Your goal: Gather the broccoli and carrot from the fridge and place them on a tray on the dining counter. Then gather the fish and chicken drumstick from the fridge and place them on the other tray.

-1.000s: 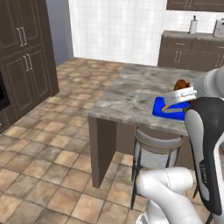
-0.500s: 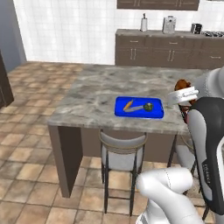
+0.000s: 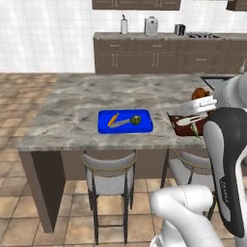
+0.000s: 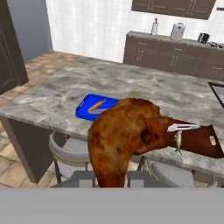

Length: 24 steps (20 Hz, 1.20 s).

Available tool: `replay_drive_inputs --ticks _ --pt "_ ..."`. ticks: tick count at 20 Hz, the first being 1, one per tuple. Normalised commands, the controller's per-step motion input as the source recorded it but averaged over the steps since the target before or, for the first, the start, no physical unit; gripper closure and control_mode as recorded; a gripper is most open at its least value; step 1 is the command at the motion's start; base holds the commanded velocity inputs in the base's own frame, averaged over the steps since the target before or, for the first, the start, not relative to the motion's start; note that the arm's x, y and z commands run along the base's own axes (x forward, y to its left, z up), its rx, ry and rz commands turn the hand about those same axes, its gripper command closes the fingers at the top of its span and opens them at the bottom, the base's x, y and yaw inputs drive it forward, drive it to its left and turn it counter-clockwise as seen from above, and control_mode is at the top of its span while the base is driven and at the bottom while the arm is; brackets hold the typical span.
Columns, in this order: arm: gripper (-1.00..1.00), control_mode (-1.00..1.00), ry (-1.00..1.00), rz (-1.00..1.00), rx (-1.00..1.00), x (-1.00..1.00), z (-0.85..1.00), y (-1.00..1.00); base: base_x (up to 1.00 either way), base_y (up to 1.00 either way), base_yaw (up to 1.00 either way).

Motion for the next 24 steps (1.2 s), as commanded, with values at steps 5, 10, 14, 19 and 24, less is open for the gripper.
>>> replay_drive_inputs --ticks 5,10,14,19,24 --pt "1.0 1.0 0.0 0.0 0.0 0.0 0.0 0.0 0.2 -0.65 -0.24" --pt "1.0 1.0 0.0 0.0 0.0 0.0 0.0 0.0 0.2 -0.63 -0.2" --pt "1.0 1.0 0.0 0.0 0.0 0.0 0.0 0.0 0.44 -0.5 -0.12" --pt "1.0 1.0 0.0 0.0 0.0 0.0 0.0 0.0 0.52 -0.4 -0.08" --pt "1.0 1.0 0.0 0.0 0.0 0.0 0.0 0.0 0.63 -0.22 -0.04"
